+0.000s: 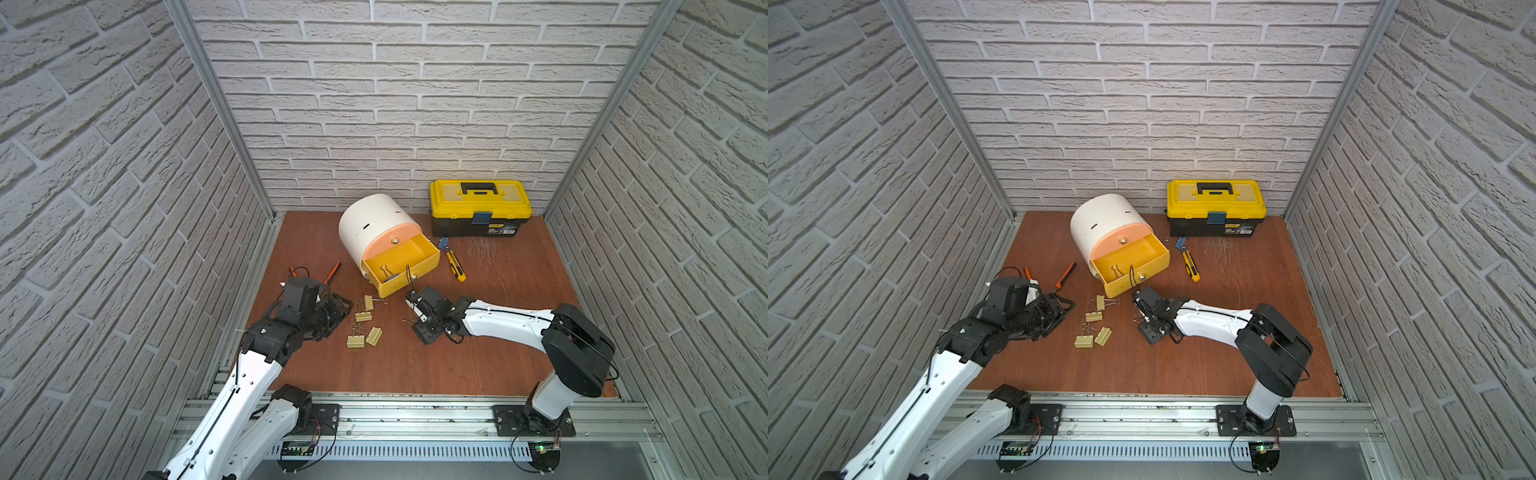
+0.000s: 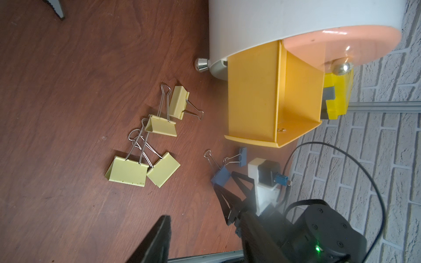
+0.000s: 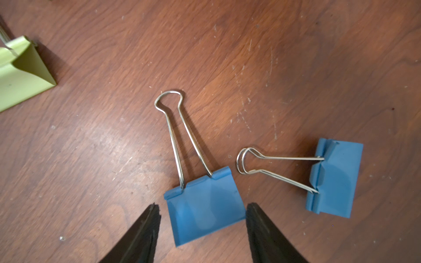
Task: Put the binder clips in the drawer according to color
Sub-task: Pick up the binder clip at the center of the board.
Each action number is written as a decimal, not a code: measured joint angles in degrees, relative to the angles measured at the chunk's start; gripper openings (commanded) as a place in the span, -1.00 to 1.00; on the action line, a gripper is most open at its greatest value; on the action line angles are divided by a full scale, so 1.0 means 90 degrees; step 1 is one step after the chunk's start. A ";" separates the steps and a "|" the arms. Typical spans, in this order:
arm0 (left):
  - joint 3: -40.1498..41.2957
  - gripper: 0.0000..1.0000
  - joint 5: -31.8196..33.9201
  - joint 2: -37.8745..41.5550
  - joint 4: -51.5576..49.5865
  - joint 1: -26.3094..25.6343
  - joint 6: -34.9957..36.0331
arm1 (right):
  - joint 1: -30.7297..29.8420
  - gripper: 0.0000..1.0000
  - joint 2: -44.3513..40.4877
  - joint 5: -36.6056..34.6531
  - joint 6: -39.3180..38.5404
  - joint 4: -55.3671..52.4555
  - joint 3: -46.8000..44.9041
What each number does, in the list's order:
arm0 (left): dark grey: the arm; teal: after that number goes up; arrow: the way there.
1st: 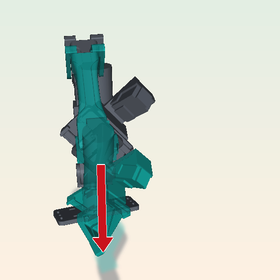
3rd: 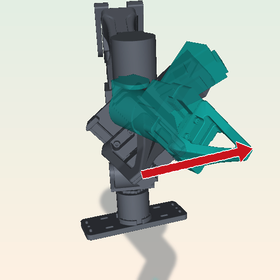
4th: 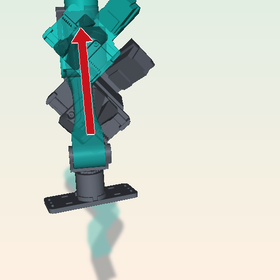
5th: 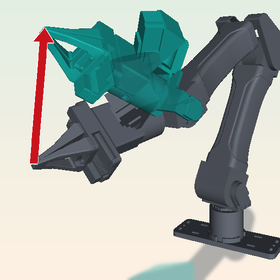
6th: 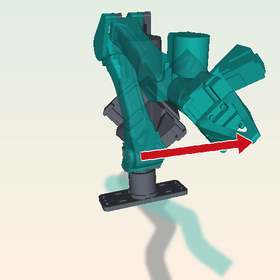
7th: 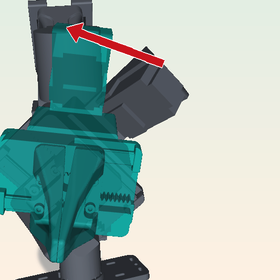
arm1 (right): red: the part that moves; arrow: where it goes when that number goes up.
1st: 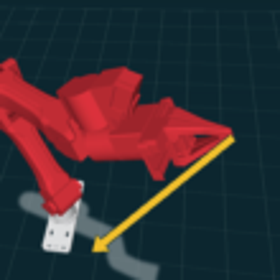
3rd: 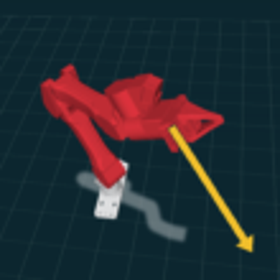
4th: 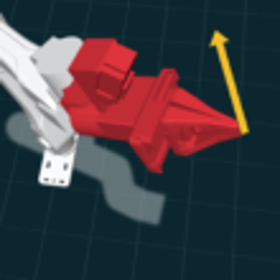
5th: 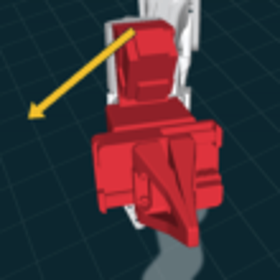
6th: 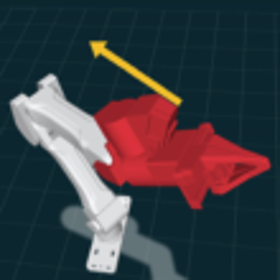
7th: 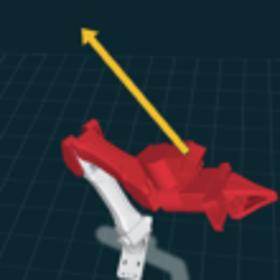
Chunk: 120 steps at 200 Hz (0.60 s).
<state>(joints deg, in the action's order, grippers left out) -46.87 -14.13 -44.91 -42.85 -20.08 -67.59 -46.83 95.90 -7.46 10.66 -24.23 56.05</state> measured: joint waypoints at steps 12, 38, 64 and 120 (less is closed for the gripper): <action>-0.0002 0.08 0.0019 0.0000 0.0000 -0.0007 -0.0002 | 0.0000 0.24 -0.0007 0.0010 0.0012 0.0024 -0.0015; -0.0002 0.08 0.0046 0.0005 0.0000 -0.0049 -0.0002 | 0.0000 0.22 -0.0121 0.0080 0.0109 0.0119 -0.0151; 0.0000 0.08 0.0095 0.0015 0.0000 -0.0085 -0.0005 | -0.0005 0.21 -0.0304 0.0172 0.0226 0.0126 -0.0323; 0.0000 0.08 0.0187 0.0049 0.0000 -0.0204 -0.0019 | -0.0134 0.26 -0.0663 0.0311 0.0493 0.0121 -0.0668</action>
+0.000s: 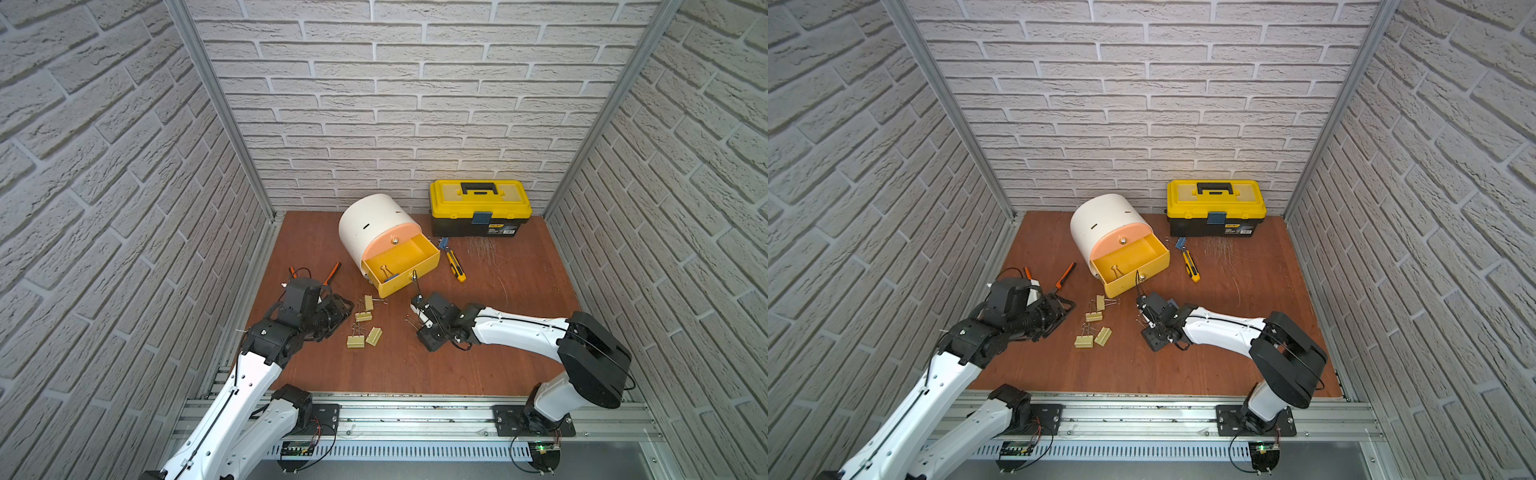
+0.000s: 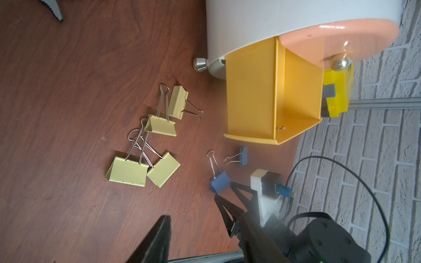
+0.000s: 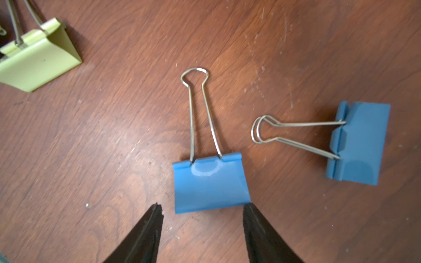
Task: Put the binder clips in the drawer according to color
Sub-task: Pick up the binder clip at the center of the board.
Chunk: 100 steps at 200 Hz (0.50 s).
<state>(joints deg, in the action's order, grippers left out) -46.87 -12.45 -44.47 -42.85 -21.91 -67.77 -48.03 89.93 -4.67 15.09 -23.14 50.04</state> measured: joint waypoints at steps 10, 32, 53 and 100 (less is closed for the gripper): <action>0.0000 0.08 0.0017 0.0000 0.0000 -0.0015 -0.0005 | -0.0022 0.30 -0.0061 -0.0039 0.0087 -0.0010 -0.0056; 0.0000 0.08 0.0073 0.0000 0.0000 -0.0061 -0.0039 | -0.0027 0.38 -0.0175 -0.0163 0.0255 -0.0049 -0.0129; -0.0002 0.08 0.0104 0.0000 0.0000 -0.0112 -0.0049 | -0.0027 0.44 -0.0226 -0.0245 0.0357 -0.0046 -0.0146; -0.0002 0.08 0.0126 0.0000 -0.0002 -0.0146 -0.0049 | -0.0027 0.47 -0.0151 -0.0262 0.0340 -0.0022 -0.0138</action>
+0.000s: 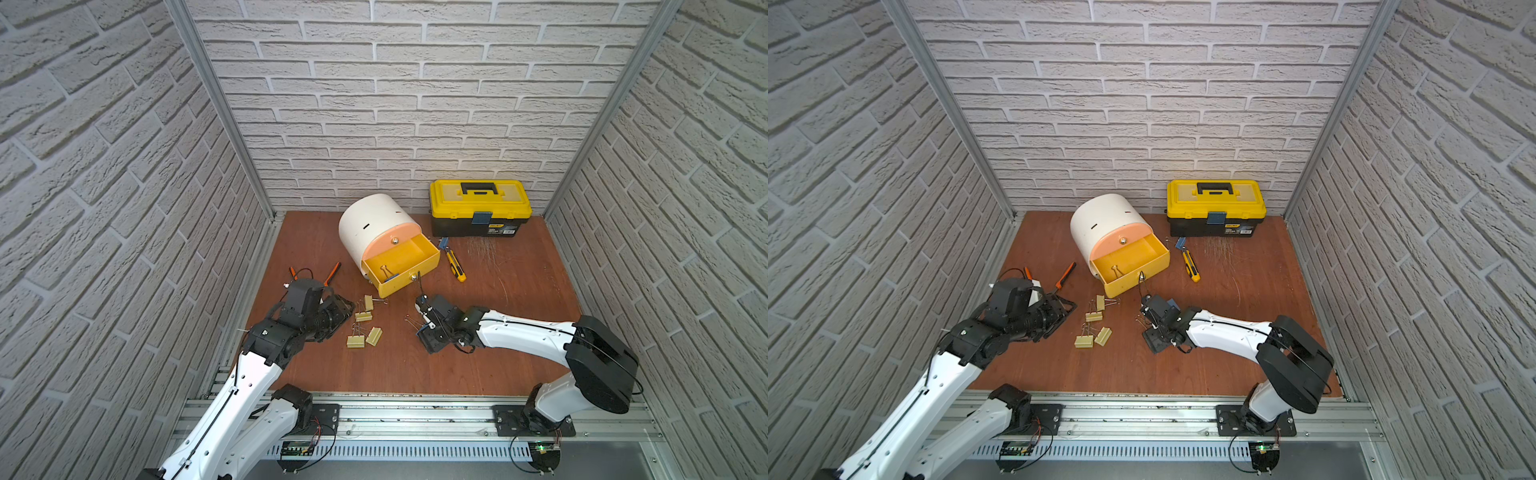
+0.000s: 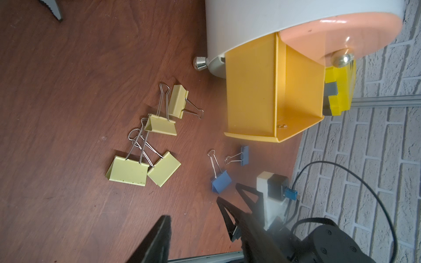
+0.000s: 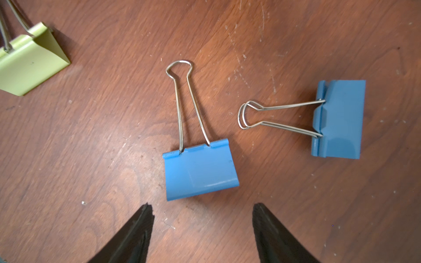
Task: Put the binder clips in the drawer according to color
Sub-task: Pick up the binder clip at the center of the board.
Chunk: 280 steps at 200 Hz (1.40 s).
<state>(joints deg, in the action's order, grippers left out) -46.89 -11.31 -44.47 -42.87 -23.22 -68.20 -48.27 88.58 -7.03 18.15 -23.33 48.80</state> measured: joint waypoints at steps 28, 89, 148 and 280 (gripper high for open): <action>-0.0063 0.08 0.0017 0.0000 -0.0053 0.0000 0.0000 | 0.0000 0.47 0.0253 -0.0029 -0.0080 -0.0002 0.0095; -0.0202 0.08 0.0019 -0.0017 -0.0078 -0.0002 0.0002 | 0.0007 0.40 0.0658 -0.0027 -0.0146 0.0049 0.0440; -0.0202 0.08 0.0017 -0.0134 -0.0075 -0.0005 0.0005 | 0.0007 0.09 0.0741 -0.0015 -0.0168 0.0049 0.0464; -0.0340 0.08 0.0136 -0.0425 0.0185 -0.0019 0.0005 | 0.0007 -0.14 -0.2341 0.0318 -0.0165 -0.1345 0.0034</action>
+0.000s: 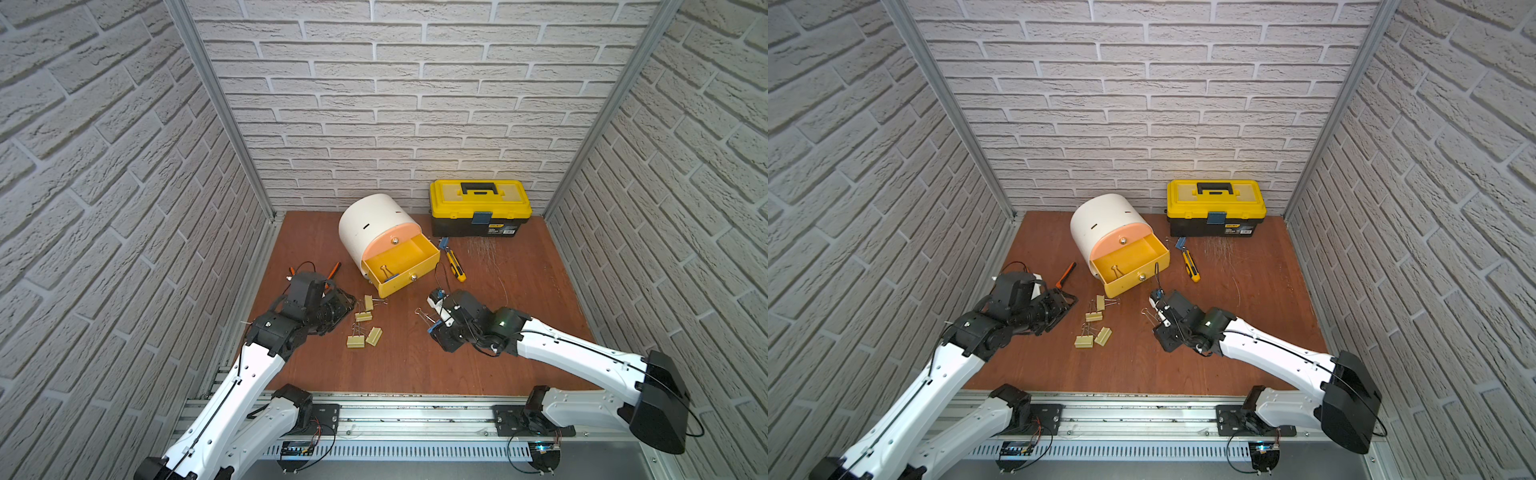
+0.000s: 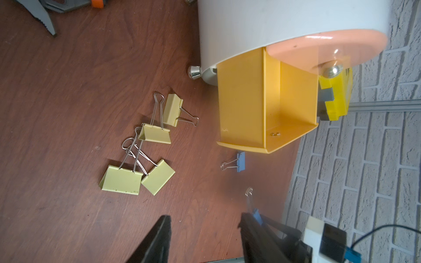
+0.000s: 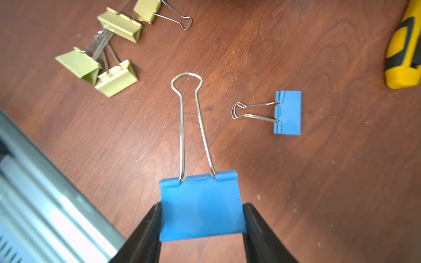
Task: Put the binder clips in the drawer according to color
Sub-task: Pick up the binder clip at the center of the board, then place the binder clip in the drawer.
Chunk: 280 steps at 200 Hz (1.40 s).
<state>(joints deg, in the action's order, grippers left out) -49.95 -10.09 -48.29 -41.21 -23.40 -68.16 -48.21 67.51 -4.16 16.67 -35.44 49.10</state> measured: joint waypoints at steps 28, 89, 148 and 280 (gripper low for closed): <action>-0.0185 0.08 0.0007 -0.0221 0.0187 -0.0007 0.0002 | 0.0000 -0.14 -0.0680 0.0129 -0.0075 -0.0699 0.0160; -0.0823 0.08 -0.0073 -0.1154 0.0673 -0.0022 0.0146 | 0.0007 -0.13 -0.0707 -0.0175 -0.0260 -0.1569 0.1659; -0.1440 0.08 -0.0308 -0.2023 0.1117 -0.0027 0.0350 | 0.0136 -0.14 0.1664 -0.0389 -0.0767 -0.1642 0.4184; -0.0641 0.10 -0.0741 -0.1071 0.1183 0.0857 0.0398 | 0.0355 -0.15 0.4350 -0.0403 -0.0899 -0.2113 0.6793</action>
<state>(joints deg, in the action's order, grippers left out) -55.72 -16.75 -57.93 -30.57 -15.68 -64.58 -45.01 106.65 -7.79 8.58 -54.46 110.24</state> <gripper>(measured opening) 0.548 0.550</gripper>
